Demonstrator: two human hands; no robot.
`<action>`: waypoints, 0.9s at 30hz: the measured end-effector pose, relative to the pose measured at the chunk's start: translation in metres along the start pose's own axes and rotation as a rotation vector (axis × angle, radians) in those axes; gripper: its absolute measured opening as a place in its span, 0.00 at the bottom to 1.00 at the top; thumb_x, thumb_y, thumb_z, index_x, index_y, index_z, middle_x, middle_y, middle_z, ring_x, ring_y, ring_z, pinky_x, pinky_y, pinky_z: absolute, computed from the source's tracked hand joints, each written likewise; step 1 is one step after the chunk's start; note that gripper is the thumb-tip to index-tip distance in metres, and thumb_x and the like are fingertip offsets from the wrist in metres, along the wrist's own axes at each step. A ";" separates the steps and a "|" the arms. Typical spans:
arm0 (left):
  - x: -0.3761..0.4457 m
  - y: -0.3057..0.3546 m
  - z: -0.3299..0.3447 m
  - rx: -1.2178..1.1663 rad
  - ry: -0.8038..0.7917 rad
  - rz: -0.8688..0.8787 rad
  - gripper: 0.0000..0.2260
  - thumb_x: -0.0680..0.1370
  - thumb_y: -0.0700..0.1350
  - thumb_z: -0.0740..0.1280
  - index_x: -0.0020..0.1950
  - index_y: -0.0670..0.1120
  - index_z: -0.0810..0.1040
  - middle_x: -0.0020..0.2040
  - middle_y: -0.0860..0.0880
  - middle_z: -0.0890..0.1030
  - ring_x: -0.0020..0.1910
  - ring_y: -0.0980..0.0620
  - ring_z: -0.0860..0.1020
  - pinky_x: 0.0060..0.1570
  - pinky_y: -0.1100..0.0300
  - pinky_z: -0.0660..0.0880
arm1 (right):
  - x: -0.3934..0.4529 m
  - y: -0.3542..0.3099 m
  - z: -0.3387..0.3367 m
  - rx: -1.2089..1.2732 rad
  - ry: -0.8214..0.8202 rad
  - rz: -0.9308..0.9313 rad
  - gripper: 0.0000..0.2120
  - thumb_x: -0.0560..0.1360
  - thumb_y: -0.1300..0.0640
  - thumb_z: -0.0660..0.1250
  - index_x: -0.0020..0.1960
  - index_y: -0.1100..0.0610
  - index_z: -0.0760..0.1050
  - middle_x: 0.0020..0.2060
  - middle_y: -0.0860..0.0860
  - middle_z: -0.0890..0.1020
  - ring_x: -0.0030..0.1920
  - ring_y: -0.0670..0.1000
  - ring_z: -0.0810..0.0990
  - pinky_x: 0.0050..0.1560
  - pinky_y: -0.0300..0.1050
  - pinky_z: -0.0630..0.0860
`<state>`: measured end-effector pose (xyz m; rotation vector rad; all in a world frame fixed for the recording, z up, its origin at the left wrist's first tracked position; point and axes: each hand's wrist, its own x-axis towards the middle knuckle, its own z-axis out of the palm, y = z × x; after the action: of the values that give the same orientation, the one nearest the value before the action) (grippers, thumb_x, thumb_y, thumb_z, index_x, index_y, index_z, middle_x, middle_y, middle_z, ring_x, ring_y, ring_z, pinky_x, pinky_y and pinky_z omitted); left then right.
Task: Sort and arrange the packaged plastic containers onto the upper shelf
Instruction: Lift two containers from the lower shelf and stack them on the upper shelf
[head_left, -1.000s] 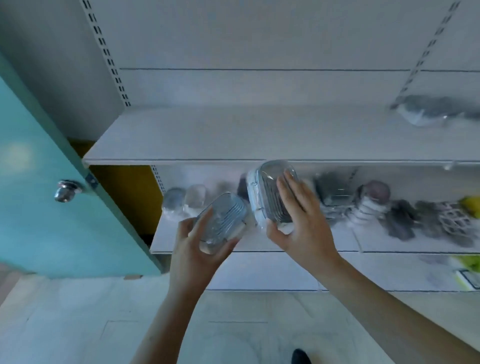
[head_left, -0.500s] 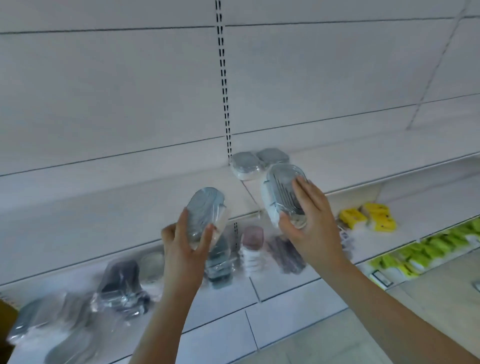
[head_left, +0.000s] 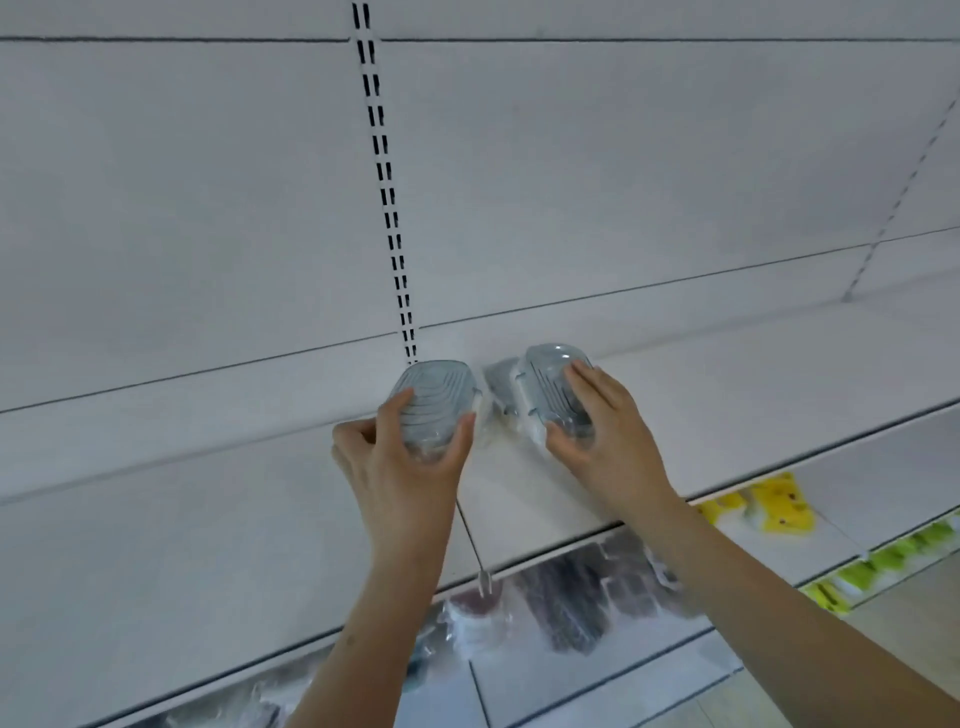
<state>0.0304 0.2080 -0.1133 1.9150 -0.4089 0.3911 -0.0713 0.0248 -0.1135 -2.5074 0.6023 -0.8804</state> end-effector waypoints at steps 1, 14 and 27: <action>0.010 0.000 0.014 0.047 0.019 0.016 0.29 0.68 0.63 0.75 0.66 0.56 0.75 0.57 0.49 0.65 0.59 0.48 0.66 0.61 0.51 0.73 | 0.015 0.004 0.004 -0.011 -0.033 -0.007 0.32 0.76 0.45 0.68 0.77 0.54 0.66 0.76 0.48 0.66 0.76 0.49 0.61 0.70 0.38 0.59; 0.035 -0.016 0.043 0.219 -0.382 -0.072 0.55 0.68 0.58 0.78 0.82 0.55 0.42 0.71 0.46 0.63 0.70 0.46 0.65 0.66 0.53 0.66 | 0.100 0.052 0.008 0.262 -0.609 0.017 0.59 0.61 0.31 0.74 0.81 0.38 0.42 0.79 0.41 0.35 0.74 0.36 0.42 0.73 0.37 0.50; 0.038 -0.020 0.062 0.082 -0.315 -0.220 0.46 0.71 0.52 0.78 0.81 0.54 0.53 0.63 0.57 0.78 0.58 0.55 0.78 0.51 0.67 0.68 | 0.094 0.061 0.025 0.229 -0.513 -0.043 0.53 0.68 0.40 0.77 0.82 0.45 0.48 0.67 0.49 0.78 0.56 0.46 0.79 0.53 0.34 0.69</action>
<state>0.0778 0.1534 -0.1344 2.0829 -0.3860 -0.0415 -0.0039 -0.0684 -0.1169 -2.4009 0.2603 -0.2706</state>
